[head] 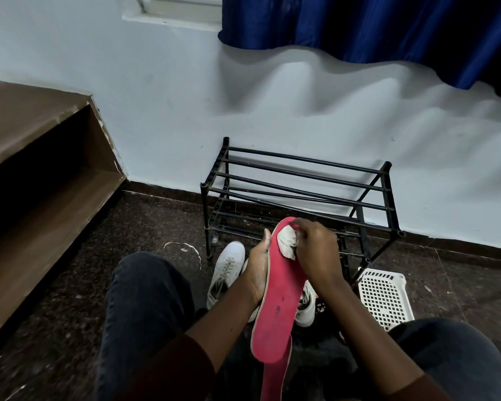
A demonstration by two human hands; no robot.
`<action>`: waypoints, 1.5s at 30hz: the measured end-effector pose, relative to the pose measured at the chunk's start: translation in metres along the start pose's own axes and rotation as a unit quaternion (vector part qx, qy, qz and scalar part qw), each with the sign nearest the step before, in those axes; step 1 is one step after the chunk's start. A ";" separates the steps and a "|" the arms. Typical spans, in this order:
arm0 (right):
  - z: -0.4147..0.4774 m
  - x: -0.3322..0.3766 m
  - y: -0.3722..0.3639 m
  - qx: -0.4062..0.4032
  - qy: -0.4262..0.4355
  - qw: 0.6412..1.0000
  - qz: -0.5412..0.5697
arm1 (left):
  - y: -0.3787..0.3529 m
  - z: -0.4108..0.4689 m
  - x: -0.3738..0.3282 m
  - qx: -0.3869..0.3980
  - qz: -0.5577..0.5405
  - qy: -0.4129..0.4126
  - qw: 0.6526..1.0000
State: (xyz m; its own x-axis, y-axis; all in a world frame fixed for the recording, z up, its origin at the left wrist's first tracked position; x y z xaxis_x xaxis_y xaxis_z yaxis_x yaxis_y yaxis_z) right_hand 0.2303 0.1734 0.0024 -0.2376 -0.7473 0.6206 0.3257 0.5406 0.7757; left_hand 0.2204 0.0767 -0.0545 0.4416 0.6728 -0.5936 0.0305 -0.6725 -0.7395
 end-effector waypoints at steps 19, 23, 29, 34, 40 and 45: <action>-0.021 0.014 -0.019 0.071 0.144 0.987 -0.011 | 0.008 0.005 -0.015 -0.019 -0.018 -0.015 1.000; 0.018 0.018 -0.017 -0.009 0.103 0.994 -0.030 | 0.006 0.002 -0.009 0.004 -0.010 0.007 1.000; 0.011 0.017 -0.020 -0.007 0.083 0.996 0.025 | 0.007 0.005 -0.012 -0.003 -0.018 -0.007 1.000; -0.040 0.003 -0.022 0.058 0.125 0.989 0.060 | 0.010 0.015 -0.014 0.008 -0.032 -0.011 0.999; -0.039 0.002 -0.022 0.053 0.136 0.989 0.033 | 0.011 0.021 -0.008 0.009 -0.049 -0.015 0.999; 0.007 0.017 -0.022 -0.022 0.105 0.994 0.000 | 0.012 0.024 -0.006 -0.013 -0.027 -0.027 0.999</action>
State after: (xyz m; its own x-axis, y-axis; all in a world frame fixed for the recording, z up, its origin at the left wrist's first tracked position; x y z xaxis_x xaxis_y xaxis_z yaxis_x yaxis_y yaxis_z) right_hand 0.2124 0.1519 -0.0036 -0.0433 -0.8137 0.5797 0.3666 0.5268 0.7668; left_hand 0.1968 0.0716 -0.0671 0.3899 0.7238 -0.5692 0.0776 -0.6418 -0.7629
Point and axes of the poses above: each hand's wrist, its own z-axis towards the middle knuckle, its own y-axis out of the back of the hand, x = y × z, the point moved 1 cm from there along z, towards the middle knuckle, and after that the axes turned 15 degrees about -y, right-handed, at the moved point
